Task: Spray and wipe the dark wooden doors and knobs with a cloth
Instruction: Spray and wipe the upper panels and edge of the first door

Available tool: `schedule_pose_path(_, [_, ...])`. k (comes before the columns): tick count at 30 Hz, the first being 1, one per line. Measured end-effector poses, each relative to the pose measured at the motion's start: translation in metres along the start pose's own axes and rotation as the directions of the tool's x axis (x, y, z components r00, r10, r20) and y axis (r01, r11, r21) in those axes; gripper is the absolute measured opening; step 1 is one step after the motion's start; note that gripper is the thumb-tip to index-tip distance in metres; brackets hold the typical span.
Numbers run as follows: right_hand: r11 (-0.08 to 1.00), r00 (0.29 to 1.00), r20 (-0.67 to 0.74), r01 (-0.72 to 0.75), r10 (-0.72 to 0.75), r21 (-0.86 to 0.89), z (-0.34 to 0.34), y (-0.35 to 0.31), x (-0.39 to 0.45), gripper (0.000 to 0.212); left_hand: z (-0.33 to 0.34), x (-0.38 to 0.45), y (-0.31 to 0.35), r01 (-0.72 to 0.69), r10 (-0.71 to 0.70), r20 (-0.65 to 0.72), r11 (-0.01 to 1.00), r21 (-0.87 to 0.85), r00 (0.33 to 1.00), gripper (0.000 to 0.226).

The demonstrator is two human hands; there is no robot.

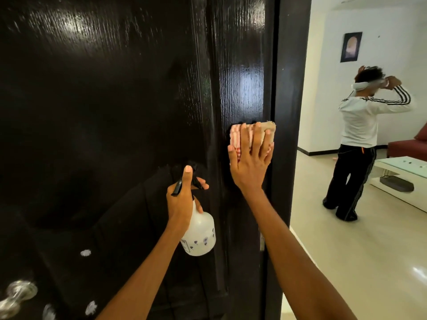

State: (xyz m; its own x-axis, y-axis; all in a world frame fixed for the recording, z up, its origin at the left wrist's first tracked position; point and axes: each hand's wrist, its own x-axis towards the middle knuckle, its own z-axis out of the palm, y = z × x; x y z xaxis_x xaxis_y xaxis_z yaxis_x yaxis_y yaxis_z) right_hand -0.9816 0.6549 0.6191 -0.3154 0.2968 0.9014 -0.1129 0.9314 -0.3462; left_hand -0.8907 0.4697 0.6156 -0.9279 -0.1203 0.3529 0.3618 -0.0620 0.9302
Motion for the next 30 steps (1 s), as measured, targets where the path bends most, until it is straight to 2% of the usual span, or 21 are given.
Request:
schedule_pose_path(4, [0.999, 0.997, 0.077, -0.002, -0.002, 0.048, 0.026, 0.002, -0.077, 0.073, -0.005, -0.003, -0.011, -0.007, 0.007, -0.004, 1.0, 0.015, 1.0, 0.074])
schedule_pose_path(6, [0.976, 0.97, 0.168, -0.192, 0.173, 0.102, 0.039, 0.011, -0.143, 0.078, -0.009, -0.006, -0.018, 0.008, -0.008, -0.015, 1.0, 0.019, 1.0, 0.073])
schedule_pose_path(9, [0.825, 0.828, 0.271, -0.542, 0.491, 0.161, 0.05, 0.007, -0.232, 0.081, -0.016, -0.015, -0.028, 0.026, -0.026, -0.004, 0.999, 0.035, 1.0, 0.07])
schedule_pose_path(11, [0.698, 0.726, 0.35, -0.679, 0.592, 0.226, 0.049, -0.007, -0.249, 0.078, -0.021, -0.021, -0.033, 0.03, -0.03, -0.006, 0.998, 0.056, 1.0, 0.069])
schedule_pose_path(12, [0.66, 0.698, 0.373, -0.71, 0.611, 0.246, 0.046, -0.013, -0.245, 0.076, -0.023, -0.023, -0.034, 0.035, -0.035, -0.013, 0.998, 0.06, 0.999, 0.068])
schedule_pose_path(14, [0.681, 0.726, 0.378, -0.681, 0.575, 0.27, 0.04, -0.021, -0.223, 0.072, -0.028, -0.024, -0.035, 0.046, -0.045, -0.023, 0.997, 0.062, 0.999, 0.069])
schedule_pose_path(17, [0.847, 0.881, 0.294, -0.451, 0.372, 0.28, 0.034, -0.022, -0.183, 0.069, -0.032, -0.024, -0.03, 0.037, -0.035, -0.035, 0.997, 0.061, 0.999, 0.067])
schedule_pose_path(19, [0.904, 0.934, 0.248, -0.324, 0.258, 0.278, 0.028, -0.02, -0.153, 0.067, -0.032, -0.02, -0.022, 0.027, -0.026, -0.036, 0.998, 0.054, 0.999, 0.064])
schedule_pose_path(24, [0.938, 0.959, 0.257, -0.196, 0.121, 0.286, 0.014, -0.007, -0.127, 0.065, -0.028, -0.011, -0.001, 0.06, -0.06, -0.034, 0.998, 0.013, 0.998, 0.076])
schedule_pose_path(30, [0.947, 0.951, 0.3, -0.165, 0.078, 0.277, 0.013, -0.004, -0.135, 0.063, -0.023, -0.005, 0.008, 0.069, -0.071, -0.056, 0.997, -0.028, 0.996, 0.069])
